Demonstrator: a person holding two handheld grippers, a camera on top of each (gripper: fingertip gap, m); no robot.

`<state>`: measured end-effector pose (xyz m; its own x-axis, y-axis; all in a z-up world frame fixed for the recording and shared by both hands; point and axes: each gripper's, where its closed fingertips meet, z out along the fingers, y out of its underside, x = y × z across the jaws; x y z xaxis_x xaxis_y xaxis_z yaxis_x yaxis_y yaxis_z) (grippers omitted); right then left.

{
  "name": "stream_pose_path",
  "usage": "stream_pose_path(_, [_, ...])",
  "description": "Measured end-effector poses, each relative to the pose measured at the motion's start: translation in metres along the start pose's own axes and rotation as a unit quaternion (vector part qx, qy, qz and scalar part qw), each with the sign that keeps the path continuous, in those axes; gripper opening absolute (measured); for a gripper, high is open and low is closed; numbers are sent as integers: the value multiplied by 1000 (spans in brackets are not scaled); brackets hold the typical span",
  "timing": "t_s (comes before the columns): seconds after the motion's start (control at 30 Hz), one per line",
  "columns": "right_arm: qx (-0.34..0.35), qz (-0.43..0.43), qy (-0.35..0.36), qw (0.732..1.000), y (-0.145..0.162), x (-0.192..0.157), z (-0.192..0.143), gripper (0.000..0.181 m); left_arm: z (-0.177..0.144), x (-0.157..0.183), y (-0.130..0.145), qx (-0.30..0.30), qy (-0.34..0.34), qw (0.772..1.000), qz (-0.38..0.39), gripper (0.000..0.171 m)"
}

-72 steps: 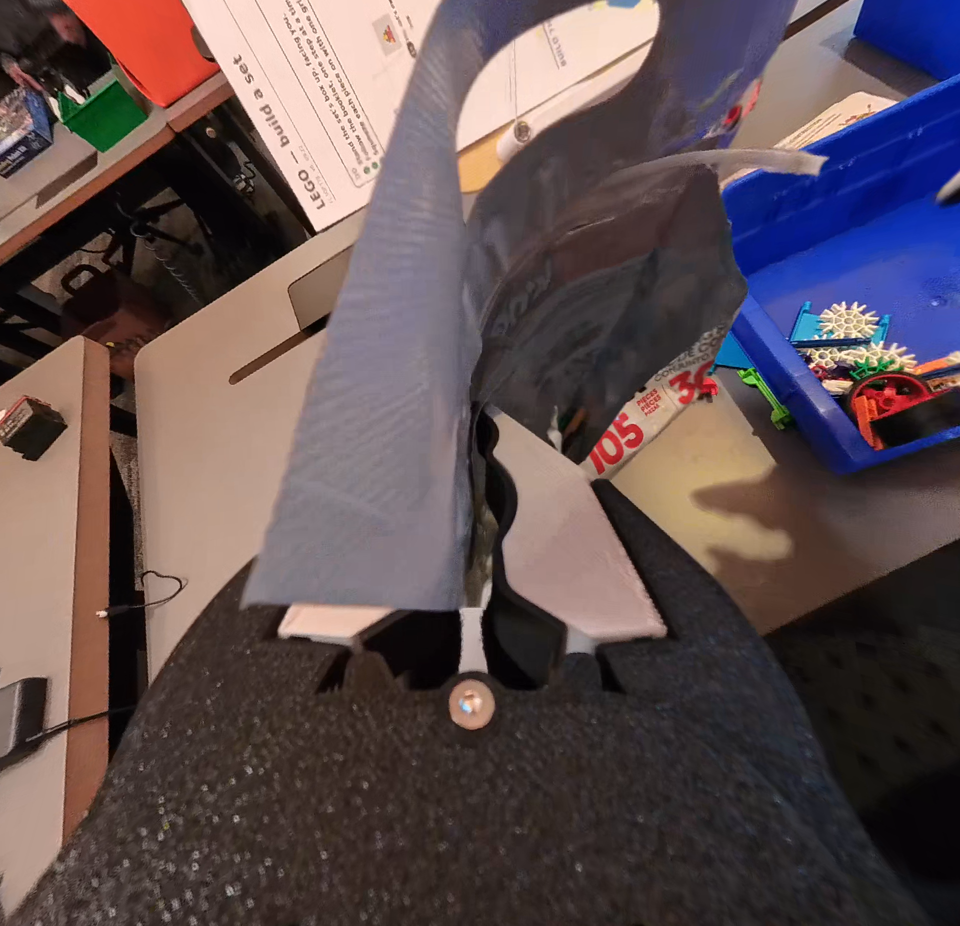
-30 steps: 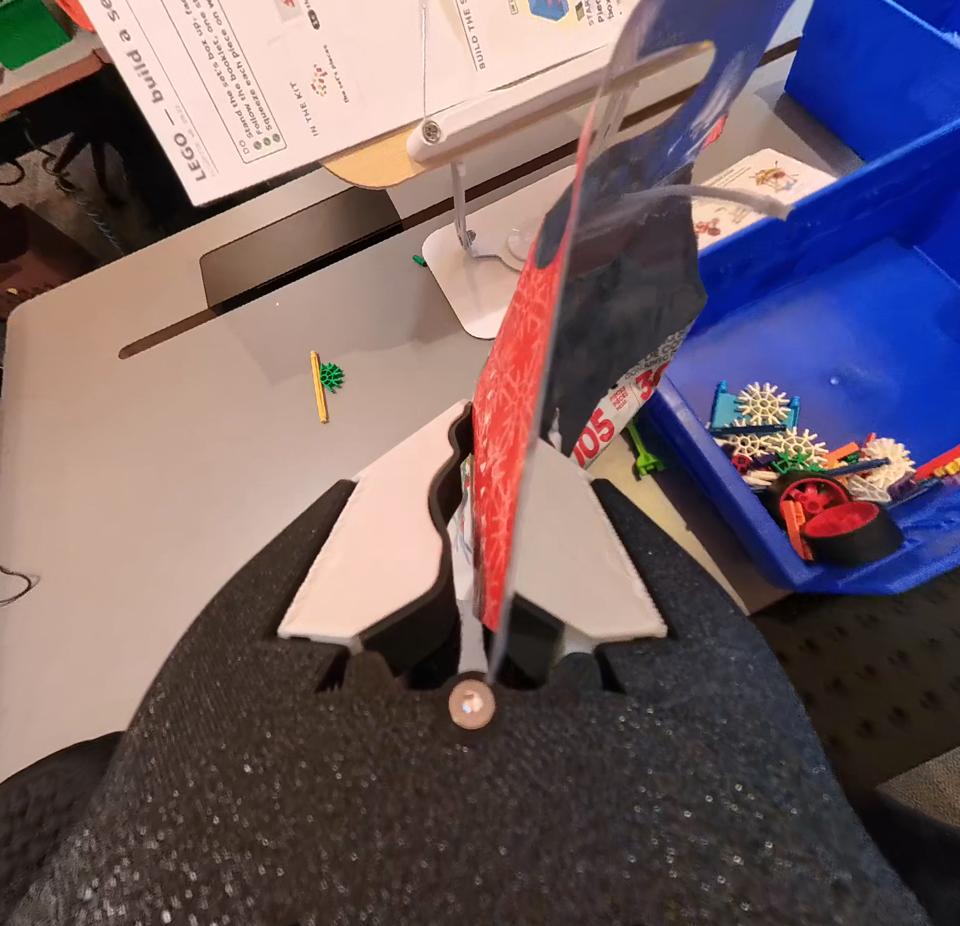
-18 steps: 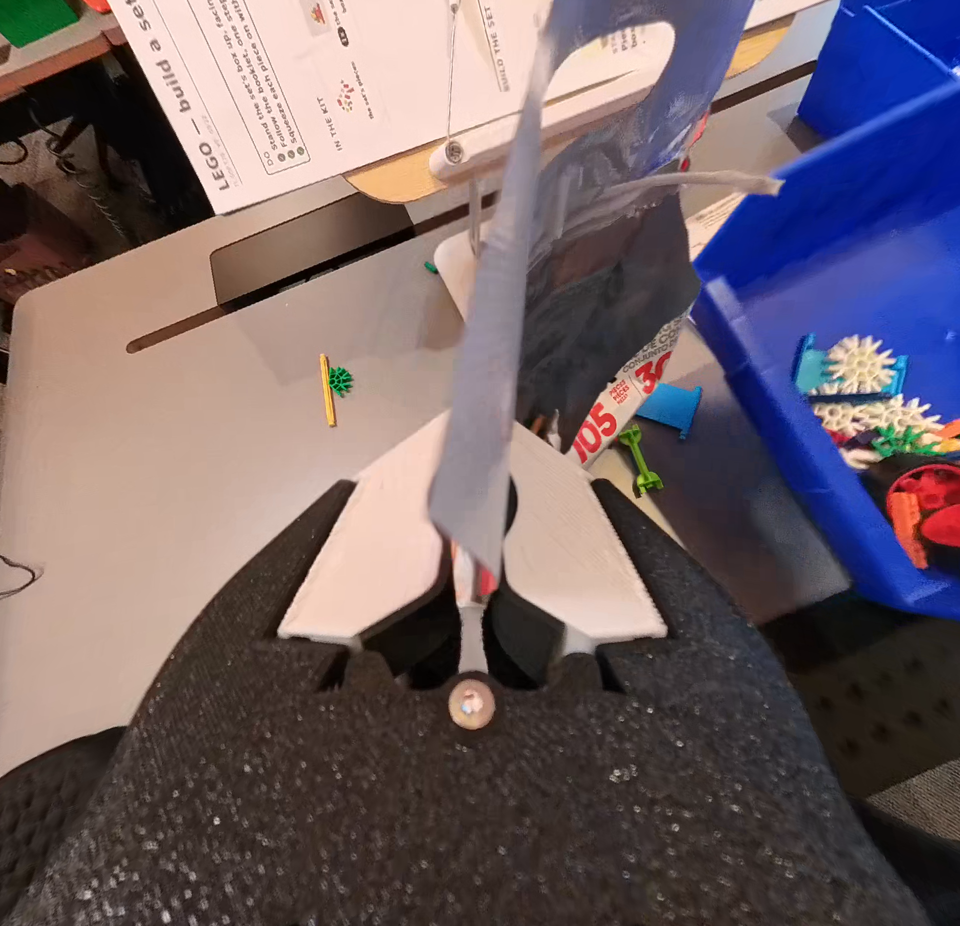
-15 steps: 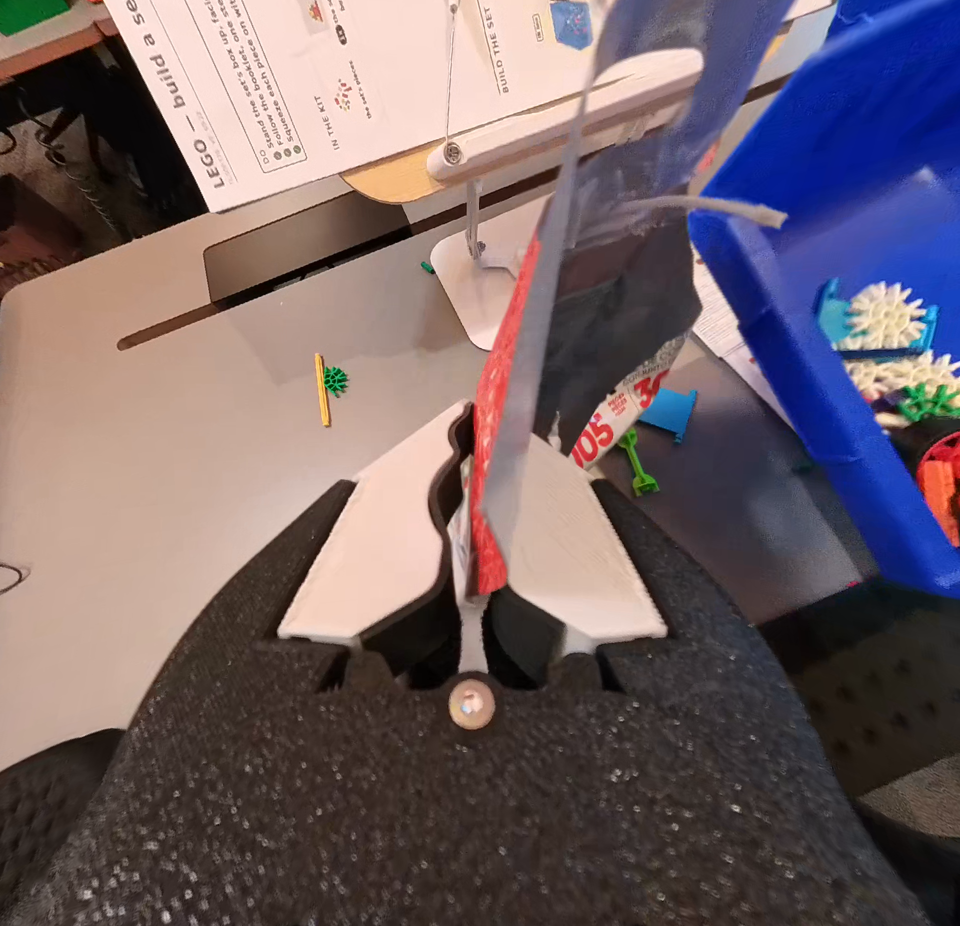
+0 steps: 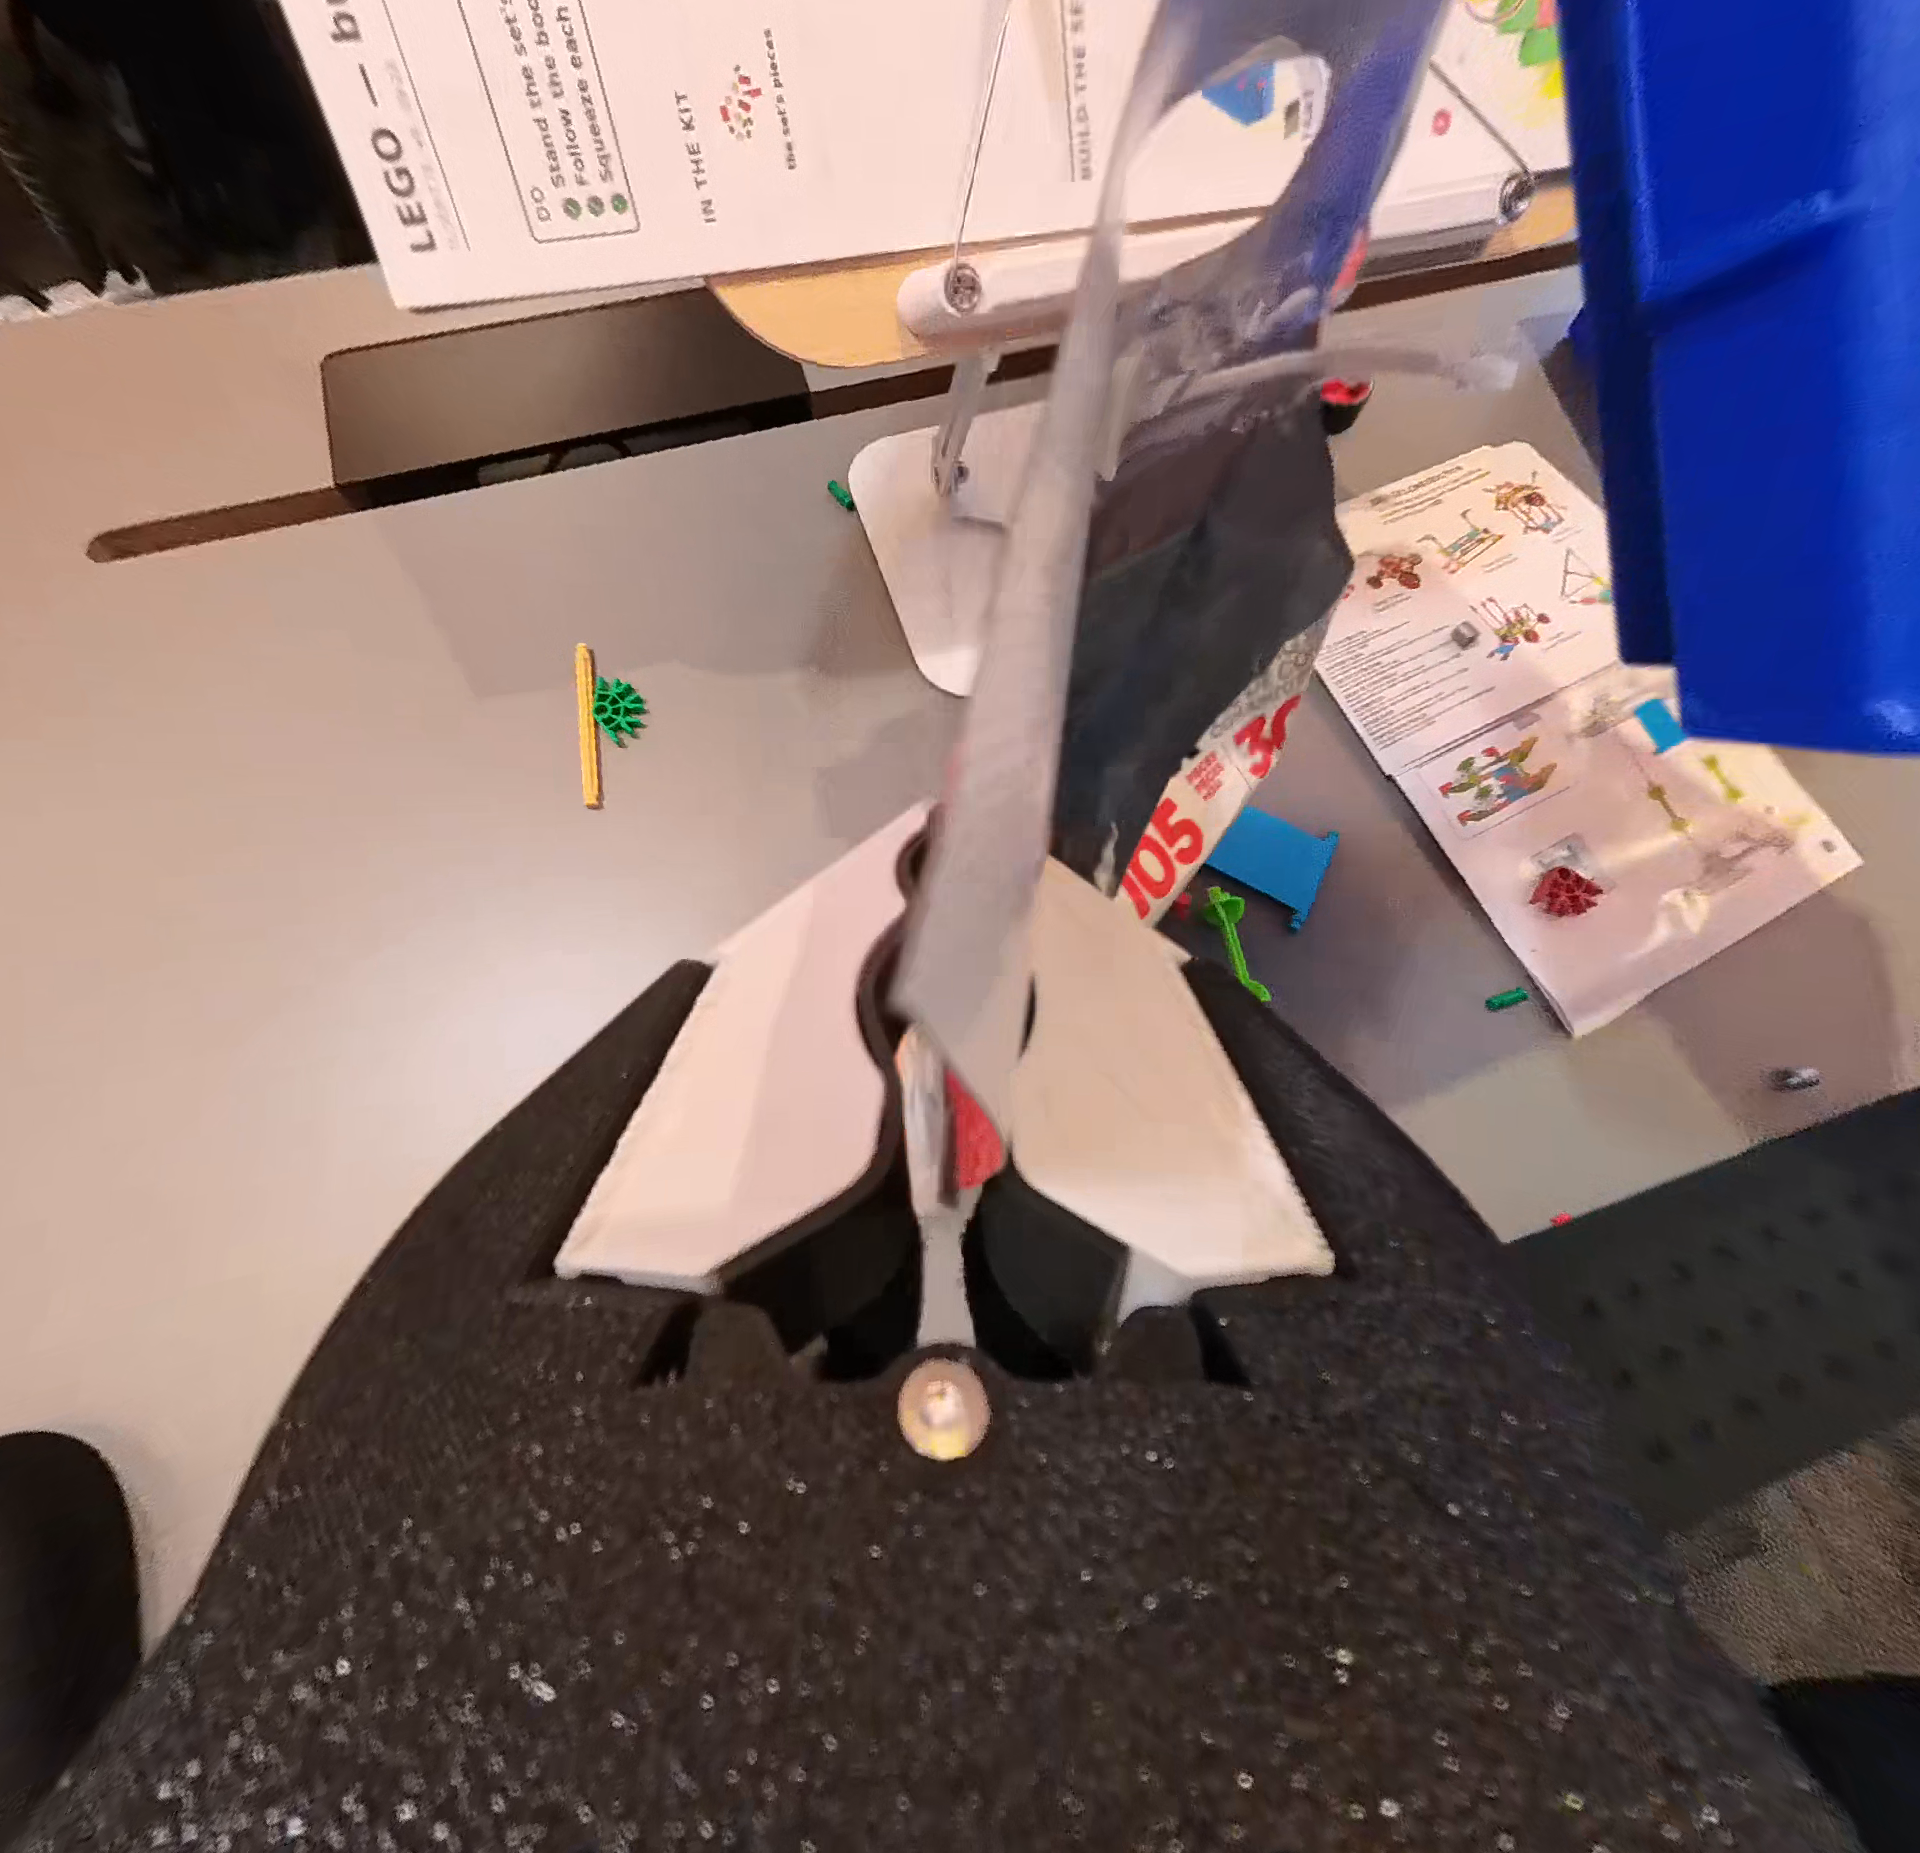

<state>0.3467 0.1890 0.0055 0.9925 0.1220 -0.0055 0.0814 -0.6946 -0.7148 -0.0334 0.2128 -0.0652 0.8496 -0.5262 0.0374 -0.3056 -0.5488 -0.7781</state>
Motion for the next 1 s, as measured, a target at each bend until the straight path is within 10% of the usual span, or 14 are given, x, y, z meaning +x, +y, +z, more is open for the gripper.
stream_pose_path(0.63, [-8,17,34,999,-22,-20,39,6,5,36,2,26,12,1000,-8,0])
stream_pose_path(1.0, [-43,57,-16,997,8,-32,42,6,-17,-14,-16,73,-90,992,44,0])
